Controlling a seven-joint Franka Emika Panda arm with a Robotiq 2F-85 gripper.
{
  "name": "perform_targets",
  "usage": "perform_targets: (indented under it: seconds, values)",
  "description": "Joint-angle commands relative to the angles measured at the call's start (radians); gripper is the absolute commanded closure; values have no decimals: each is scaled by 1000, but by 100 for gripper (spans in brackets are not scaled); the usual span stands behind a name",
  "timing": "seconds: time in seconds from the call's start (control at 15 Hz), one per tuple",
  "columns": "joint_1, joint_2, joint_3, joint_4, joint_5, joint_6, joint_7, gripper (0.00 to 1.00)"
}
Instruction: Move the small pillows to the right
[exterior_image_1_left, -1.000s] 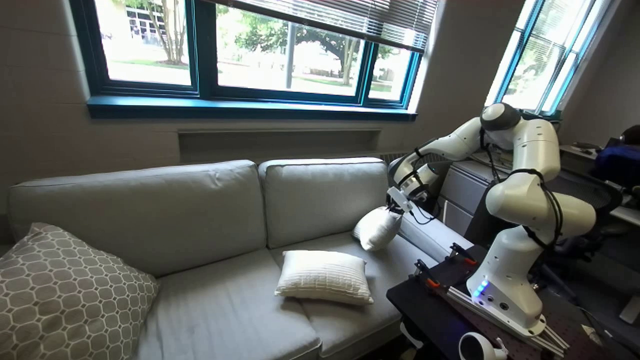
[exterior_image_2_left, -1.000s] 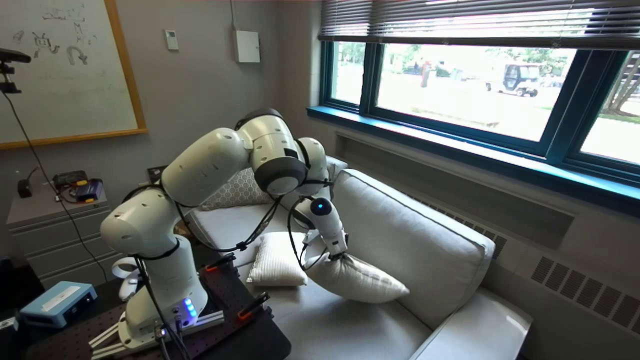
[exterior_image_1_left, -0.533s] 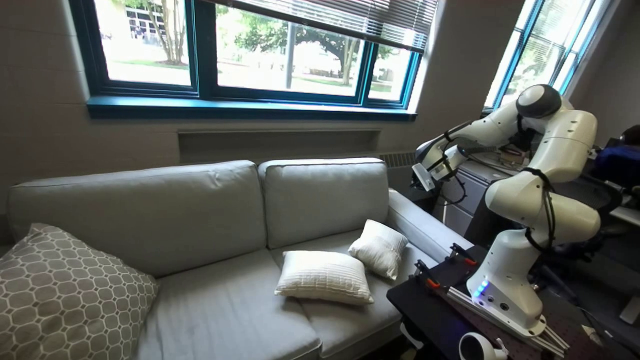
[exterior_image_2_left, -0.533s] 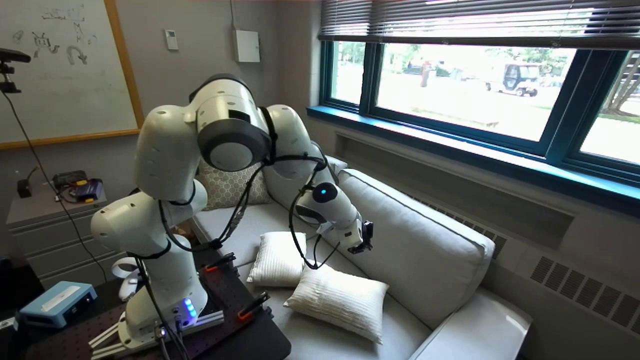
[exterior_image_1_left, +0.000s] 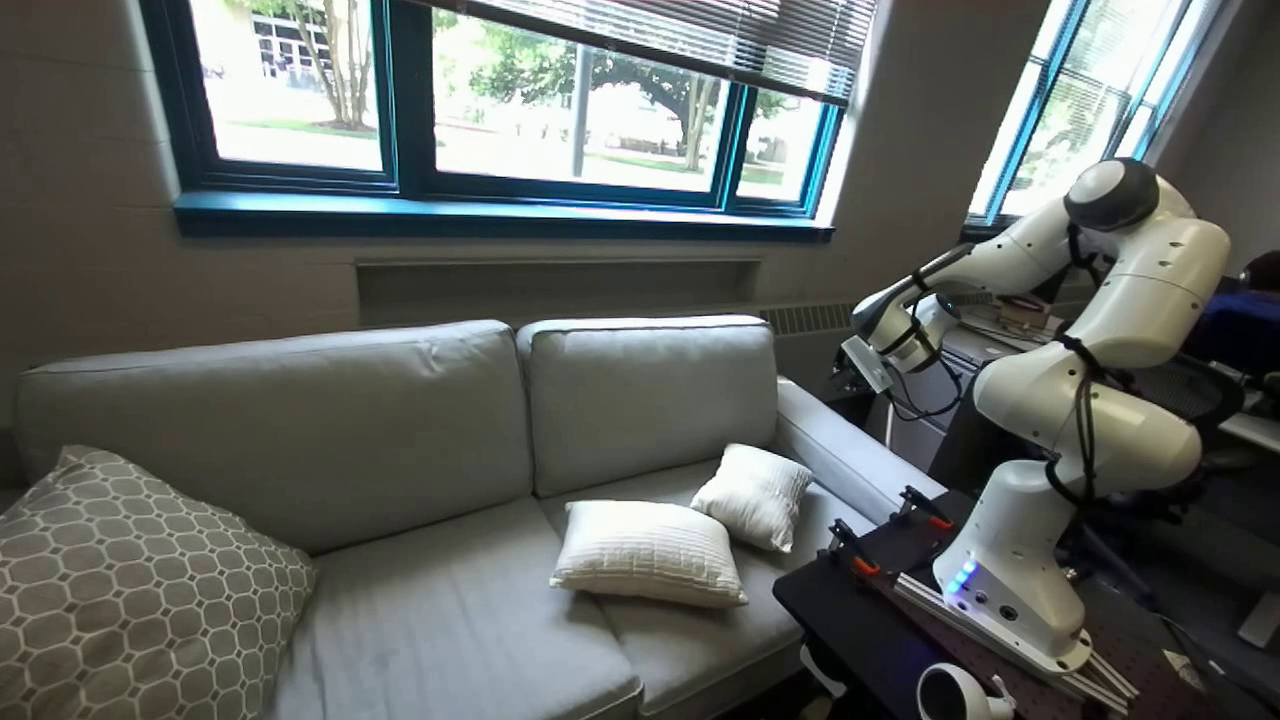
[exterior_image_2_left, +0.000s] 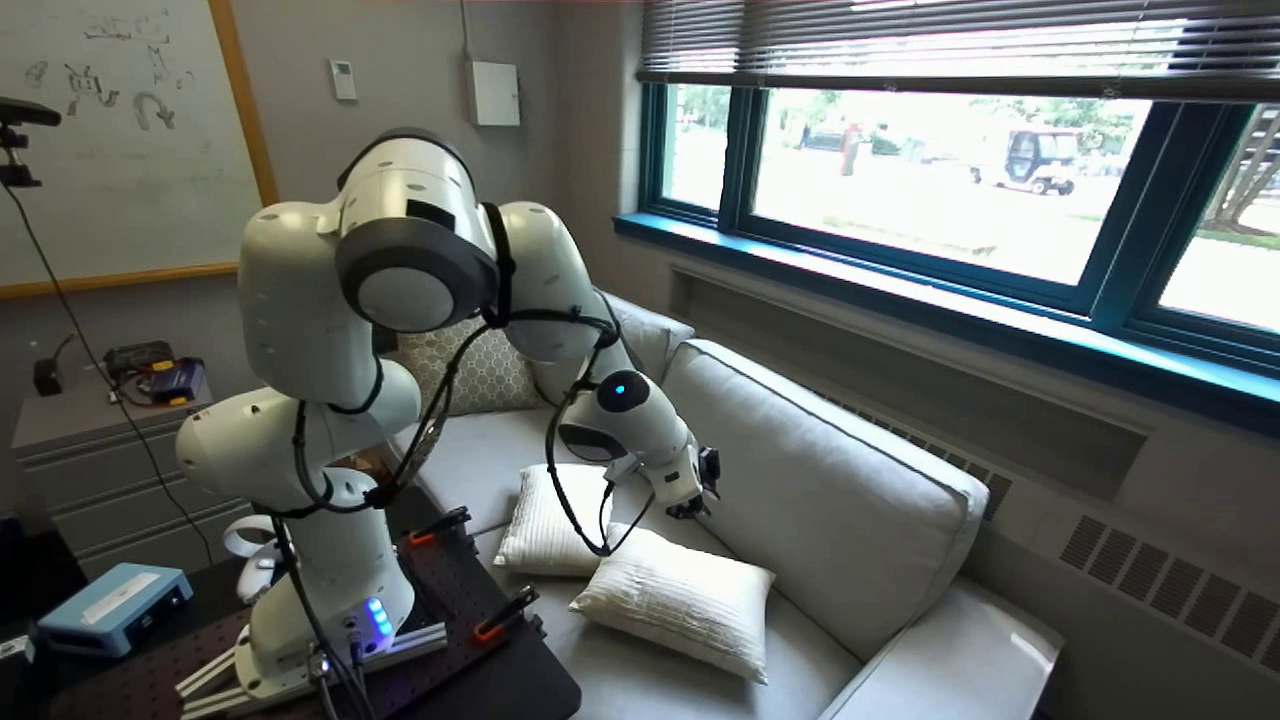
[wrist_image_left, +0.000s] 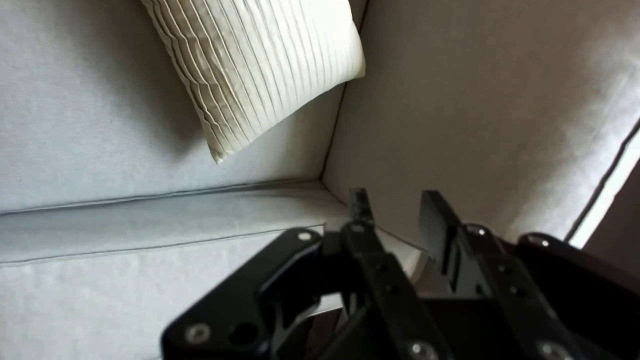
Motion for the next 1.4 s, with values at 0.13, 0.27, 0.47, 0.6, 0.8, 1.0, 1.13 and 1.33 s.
perform_targets:
  seconds: [0.13, 0.27, 0.47, 0.6, 0.8, 1.0, 1.13, 1.33]
  values:
    - [25, -16, -40, -5, -89, -5, 87, 67]
    - [136, -38, -114, 17, -40, 12, 116, 42]
    - [280, -33, -222, 72, -62, -8, 167, 23]
    - [339, 4, -239, 128, -110, -15, 198, 7]
    - [422, 48, -234, 197, -161, -4, 243, 0]
    - [545, 129, -245, 285, -176, -21, 269, 0]
    - [691, 161, -316, 341, -149, -46, 261, 0]
    - [904, 198, -466, 426, -125, -158, 238, 0]
